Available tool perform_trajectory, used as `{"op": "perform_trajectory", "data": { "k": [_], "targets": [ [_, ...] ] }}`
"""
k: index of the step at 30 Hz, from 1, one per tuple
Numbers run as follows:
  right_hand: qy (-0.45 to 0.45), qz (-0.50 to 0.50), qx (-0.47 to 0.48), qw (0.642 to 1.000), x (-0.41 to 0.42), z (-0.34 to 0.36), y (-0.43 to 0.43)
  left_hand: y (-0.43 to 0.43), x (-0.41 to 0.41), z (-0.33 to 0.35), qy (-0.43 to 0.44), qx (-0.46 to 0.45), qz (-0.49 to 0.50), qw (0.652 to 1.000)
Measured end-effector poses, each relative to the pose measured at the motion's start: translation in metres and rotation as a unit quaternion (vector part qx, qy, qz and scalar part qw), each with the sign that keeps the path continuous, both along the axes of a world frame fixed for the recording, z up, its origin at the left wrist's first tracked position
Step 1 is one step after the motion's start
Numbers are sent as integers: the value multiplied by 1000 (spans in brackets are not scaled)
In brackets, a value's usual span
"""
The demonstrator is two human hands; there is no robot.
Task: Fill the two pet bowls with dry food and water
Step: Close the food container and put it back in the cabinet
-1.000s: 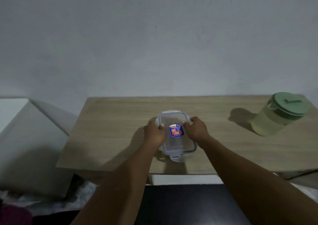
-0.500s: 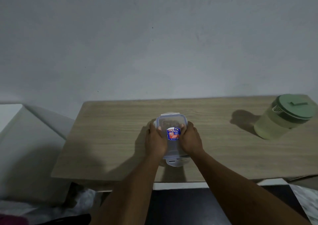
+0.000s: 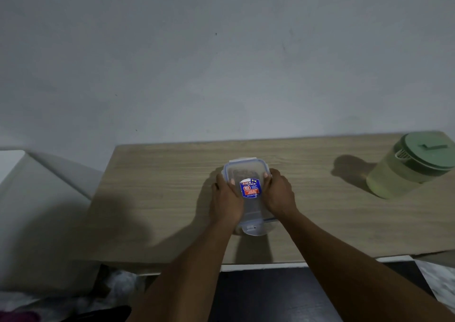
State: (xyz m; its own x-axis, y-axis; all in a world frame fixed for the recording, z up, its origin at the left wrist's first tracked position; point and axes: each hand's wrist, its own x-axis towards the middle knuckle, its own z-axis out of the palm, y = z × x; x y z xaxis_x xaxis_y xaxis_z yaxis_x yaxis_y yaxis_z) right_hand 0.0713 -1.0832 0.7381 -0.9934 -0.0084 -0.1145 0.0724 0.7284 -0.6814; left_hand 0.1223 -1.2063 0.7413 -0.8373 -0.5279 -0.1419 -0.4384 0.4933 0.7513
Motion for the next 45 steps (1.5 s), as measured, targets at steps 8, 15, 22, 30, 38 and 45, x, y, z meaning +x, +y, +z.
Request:
{"op": "perform_trajectory", "data": {
  "k": [8, 15, 22, 30, 38, 45],
  "targets": [
    [23, -4, -1, 1000, 3, 0, 2, 3, 1, 6, 4, -37, -51, 998],
    [27, 11, 29, 999, 2, 6, 4, -1, 1, 2, 26, -18, -51, 998],
    [2, 23, 19, 1000, 0, 12, 5, -15, -23, 2, 37, 72, 21, 997],
    [31, -27, 41, 998, 11, 7, -5, -11, -27, 0, 60, 16, -15, 998],
    [10, -14, 41, 999, 12, 14, -6, -14, -30, -3, 85, 0, -47, 995],
    [-2, 34, 66, 997, 5, 28, 7, -21, -46, 11, 31, 37, -29, 998]
  ]
}}
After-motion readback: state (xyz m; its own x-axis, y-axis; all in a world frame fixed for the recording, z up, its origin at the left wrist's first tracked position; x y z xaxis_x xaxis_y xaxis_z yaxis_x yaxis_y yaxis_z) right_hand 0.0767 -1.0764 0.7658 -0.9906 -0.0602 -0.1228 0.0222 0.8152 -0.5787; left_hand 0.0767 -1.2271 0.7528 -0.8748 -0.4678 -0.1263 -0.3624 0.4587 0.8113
